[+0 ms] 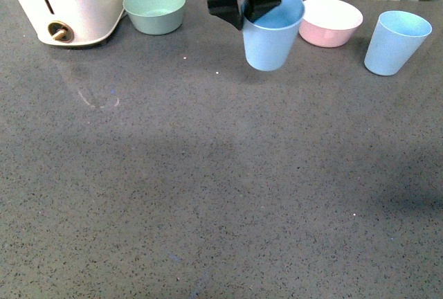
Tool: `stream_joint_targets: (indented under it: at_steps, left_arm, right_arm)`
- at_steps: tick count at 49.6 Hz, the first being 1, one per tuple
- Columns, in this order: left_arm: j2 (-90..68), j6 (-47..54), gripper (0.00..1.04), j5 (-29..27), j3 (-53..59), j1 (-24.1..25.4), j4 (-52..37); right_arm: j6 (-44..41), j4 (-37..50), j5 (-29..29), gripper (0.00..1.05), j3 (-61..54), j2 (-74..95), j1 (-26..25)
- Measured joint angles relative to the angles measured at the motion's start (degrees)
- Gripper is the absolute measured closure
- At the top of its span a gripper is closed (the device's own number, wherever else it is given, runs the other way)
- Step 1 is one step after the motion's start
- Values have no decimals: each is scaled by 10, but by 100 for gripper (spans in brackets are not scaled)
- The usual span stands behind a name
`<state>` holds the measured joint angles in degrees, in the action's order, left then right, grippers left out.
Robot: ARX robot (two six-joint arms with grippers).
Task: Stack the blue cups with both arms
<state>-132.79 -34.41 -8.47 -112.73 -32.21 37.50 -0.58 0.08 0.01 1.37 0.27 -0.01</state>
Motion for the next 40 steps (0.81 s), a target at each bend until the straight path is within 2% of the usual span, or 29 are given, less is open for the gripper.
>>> stream_joint_targets:
  at_steps: [7,40]
  left_arm:
    - [-33,-10,103,9,-34,-17,17]
    - [-171,-15,103,12,-221,-15,108]
  right_arm:
    - [0,0,0,9,0,0,0]
    - [0,0,0,9,0,0,0]
